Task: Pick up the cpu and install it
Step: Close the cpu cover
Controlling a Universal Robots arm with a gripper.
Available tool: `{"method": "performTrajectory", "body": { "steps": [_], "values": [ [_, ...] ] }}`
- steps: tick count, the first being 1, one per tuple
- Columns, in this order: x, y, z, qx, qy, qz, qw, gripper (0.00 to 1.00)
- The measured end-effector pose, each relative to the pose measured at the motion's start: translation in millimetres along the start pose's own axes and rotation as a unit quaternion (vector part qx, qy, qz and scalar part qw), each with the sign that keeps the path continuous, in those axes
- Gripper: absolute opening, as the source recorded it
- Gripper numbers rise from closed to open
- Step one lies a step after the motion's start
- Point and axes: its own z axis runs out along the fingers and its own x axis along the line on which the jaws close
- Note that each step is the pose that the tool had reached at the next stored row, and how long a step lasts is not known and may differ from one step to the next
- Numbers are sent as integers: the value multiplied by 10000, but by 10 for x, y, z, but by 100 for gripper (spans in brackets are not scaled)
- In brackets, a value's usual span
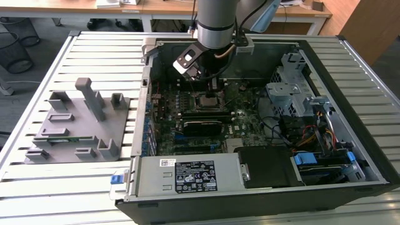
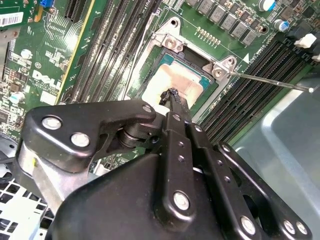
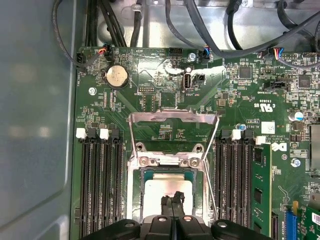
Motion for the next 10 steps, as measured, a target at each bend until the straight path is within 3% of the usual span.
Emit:
{"method": "performTrajectory", "body": {
  "steps": [10],
  "values": [
    [1, -1, -16, 0, 0, -1, 10000, 11]
  ]
}}
